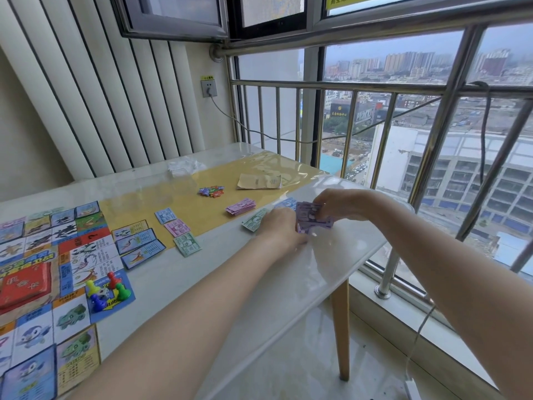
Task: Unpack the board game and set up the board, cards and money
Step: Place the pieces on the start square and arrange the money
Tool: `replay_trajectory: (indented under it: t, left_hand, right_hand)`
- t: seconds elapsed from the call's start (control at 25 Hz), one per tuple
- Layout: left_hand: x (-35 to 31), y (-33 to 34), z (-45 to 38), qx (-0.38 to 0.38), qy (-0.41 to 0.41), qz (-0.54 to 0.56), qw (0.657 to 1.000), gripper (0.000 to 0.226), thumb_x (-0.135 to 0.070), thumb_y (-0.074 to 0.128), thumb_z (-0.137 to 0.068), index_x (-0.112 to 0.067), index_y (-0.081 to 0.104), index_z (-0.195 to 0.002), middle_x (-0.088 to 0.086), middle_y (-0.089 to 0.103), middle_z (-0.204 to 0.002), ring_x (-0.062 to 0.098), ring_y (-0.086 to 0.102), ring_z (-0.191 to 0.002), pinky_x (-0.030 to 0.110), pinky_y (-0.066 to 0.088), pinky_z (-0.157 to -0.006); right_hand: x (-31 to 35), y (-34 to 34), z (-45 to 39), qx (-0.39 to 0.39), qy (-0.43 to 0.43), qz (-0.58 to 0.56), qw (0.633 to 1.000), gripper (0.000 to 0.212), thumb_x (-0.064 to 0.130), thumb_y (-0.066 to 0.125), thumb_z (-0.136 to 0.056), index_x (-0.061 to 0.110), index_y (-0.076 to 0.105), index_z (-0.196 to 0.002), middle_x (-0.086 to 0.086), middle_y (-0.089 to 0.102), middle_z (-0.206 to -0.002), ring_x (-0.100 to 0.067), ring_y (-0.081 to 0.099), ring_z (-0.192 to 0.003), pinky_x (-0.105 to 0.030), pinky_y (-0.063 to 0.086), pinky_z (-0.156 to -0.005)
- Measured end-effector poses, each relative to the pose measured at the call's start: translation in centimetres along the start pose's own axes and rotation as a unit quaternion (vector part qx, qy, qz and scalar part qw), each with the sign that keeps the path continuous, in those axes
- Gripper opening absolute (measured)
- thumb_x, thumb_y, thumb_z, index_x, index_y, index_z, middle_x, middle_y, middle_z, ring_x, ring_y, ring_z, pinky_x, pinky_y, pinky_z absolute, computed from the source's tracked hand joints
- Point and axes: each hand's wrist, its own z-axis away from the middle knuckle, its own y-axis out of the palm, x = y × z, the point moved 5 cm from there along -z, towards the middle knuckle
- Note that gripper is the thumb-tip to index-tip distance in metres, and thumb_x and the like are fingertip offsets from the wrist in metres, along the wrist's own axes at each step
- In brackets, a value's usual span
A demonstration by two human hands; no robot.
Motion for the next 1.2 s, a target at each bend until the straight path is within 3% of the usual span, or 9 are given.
replay_trajectory:
  t: [0.12,0.24,0.4,0.52,0.76,0.88,1.0,1.08,1.2]
  left_hand:
    - [0.0,0.3,-0.9,0.014,-0.04,-0.005,0.999,0.032,-0.018,0.06,-0.086,-0.004,0.057,-0.115,0.013,0.057,-0.123,0.028,0.053,-0.114,0.031,0.043,-0.089]
    - [0.4,-0.1,-1.5,0.035,-0.071,0.032,0.996,0.049,-0.013,0.066,-0.082,-0.008,0.046,-0.126,0.01,0.054,-0.127,0.025,0.051,-0.118,0.029,0.043,-0.09]
    - [0.4,0.4,-1.8,0.084,-0.082,0.083,0.99,0.06,-0.008,0.065,-0.079,-0.013,0.039,-0.134,0.008,0.054,-0.128,0.024,0.053,-0.117,0.029,0.046,-0.091]
    - [0.1,0.3,-1.8,0.093,-0.06,0.105,0.988,0.055,-0.007,0.058,-0.083,-0.016,0.039,-0.133,0.009,0.056,-0.126,0.025,0.054,-0.115,0.026,0.045,-0.08]
    - [-0.3,-0.1,-1.9,0.08,-0.045,0.074,0.993,0.07,-0.002,0.057,-0.081,-0.018,0.028,-0.142,0.014,0.038,-0.139,0.029,0.046,-0.122,0.032,0.047,-0.086]
    - [-0.7,-0.1,-1.6,0.071,-0.022,0.068,0.995,0.061,-0.007,0.058,-0.082,-0.015,0.036,-0.139,0.012,0.044,-0.138,0.026,0.043,-0.127,0.029,0.043,-0.09]
    - [-0.5,-0.2,-1.3,0.056,-0.009,0.087,0.995,0.05,-0.009,0.058,-0.083,-0.012,0.045,-0.132,0.011,0.052,-0.129,0.026,0.05,-0.118,0.024,0.04,-0.075]
    - [-0.2,-0.1,-1.2,0.063,-0.01,0.101,0.993,0.052,-0.008,0.057,-0.084,-0.014,0.043,-0.133,0.012,0.055,-0.125,0.026,0.052,-0.114,0.023,0.037,-0.071]
    - [0.4,0.2,-1.0,0.079,-0.016,0.114,0.99,0.06,-0.008,0.059,-0.085,-0.017,0.036,-0.139,0.01,0.058,-0.121,0.024,0.055,-0.109,0.027,0.042,-0.078]
  right_hand:
    - [-0.1,-0.3,-0.3,0.013,0.004,0.014,1.0,0.019,-0.002,0.04,-0.089,0.007,0.056,-0.093,-0.006,0.049,-0.079,-0.019,0.047,-0.077,-0.02,0.04,-0.06]
    - [0.5,-0.4,-0.1,0.054,-0.035,0.133,0.989,0.024,0.003,0.051,-0.088,0.02,0.056,-0.104,0.003,0.046,-0.077,-0.02,0.046,-0.084,-0.021,0.039,-0.06]
    - [1.2,0.3,-0.9,0.026,-0.089,0.231,0.969,0.031,0.014,0.064,-0.082,0.012,0.062,-0.114,-0.003,0.052,-0.105,-0.022,0.051,-0.1,-0.027,0.041,-0.081]
    - [1.3,1.1,-1.3,0.029,-0.1,0.252,0.962,0.035,0.018,0.064,-0.083,0.009,0.059,-0.117,-0.01,0.051,-0.13,-0.028,0.051,-0.114,-0.035,0.043,-0.094]
    - [1.8,1.2,-2.0,0.037,-0.104,0.275,0.955,0.034,0.018,0.067,-0.079,0.01,0.061,-0.112,-0.011,0.058,-0.108,-0.027,0.055,-0.093,-0.032,0.043,-0.076]
    - [2.1,1.3,-1.5,0.027,-0.1,0.278,0.955,0.035,0.016,0.067,-0.08,0.007,0.06,-0.113,-0.013,0.057,-0.106,-0.026,0.052,-0.089,-0.03,0.039,-0.072]
    - [2.2,1.2,-1.0,0.017,-0.102,0.257,0.961,0.036,0.015,0.068,-0.078,0.006,0.06,-0.112,-0.016,0.059,-0.11,-0.025,0.053,-0.089,-0.03,0.04,-0.072]
    - [2.2,1.0,-0.5,0.021,-0.094,0.235,0.967,0.036,0.014,0.068,-0.079,0.006,0.06,-0.113,-0.015,0.058,-0.108,-0.022,0.05,-0.086,-0.028,0.038,-0.069]
    - [2.3,0.8,0.2,0.031,-0.09,0.214,0.972,0.036,0.016,0.068,-0.08,0.005,0.06,-0.113,-0.012,0.057,-0.105,-0.019,0.048,-0.086,-0.026,0.037,-0.067]
